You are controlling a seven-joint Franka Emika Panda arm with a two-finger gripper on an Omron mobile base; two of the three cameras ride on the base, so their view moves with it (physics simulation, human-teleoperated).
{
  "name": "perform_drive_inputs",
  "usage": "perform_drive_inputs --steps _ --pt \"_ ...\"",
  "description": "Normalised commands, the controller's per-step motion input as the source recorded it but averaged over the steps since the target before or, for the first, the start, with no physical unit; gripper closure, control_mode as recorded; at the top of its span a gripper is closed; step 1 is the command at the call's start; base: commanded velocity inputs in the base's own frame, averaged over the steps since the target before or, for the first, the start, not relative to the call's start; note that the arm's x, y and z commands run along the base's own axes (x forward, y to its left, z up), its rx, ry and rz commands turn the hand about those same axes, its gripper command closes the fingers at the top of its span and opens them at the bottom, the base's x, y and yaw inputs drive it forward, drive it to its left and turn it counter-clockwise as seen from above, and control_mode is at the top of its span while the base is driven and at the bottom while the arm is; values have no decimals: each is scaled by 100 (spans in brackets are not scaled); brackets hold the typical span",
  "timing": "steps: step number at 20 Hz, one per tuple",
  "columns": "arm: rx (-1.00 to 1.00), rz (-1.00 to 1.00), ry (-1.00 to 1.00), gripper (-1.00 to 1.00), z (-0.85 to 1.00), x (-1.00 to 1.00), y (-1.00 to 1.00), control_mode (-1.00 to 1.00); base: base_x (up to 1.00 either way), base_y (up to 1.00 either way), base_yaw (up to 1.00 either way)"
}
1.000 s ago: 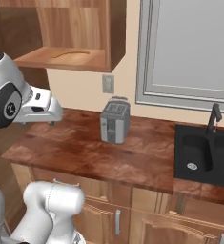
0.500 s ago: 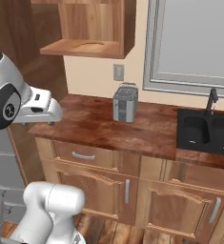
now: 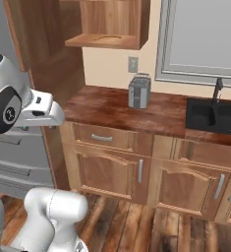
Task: Organize the utensils by type. Pick up the wooden spoons from the counter and place them in the open cabinet. Then pick up the metallic utensils from the counter and place them in the open drawer.
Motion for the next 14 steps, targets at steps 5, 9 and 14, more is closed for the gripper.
perform_drive_inputs --steps 5,9,14 --pt "0 0 0 -100 0 0 0 100 -74 0 2" --pt "0 0 0 -100 0 0 0 100 -73 11 7" --pt "0 0 0 -100 0 0 0 100 -46 47 8"
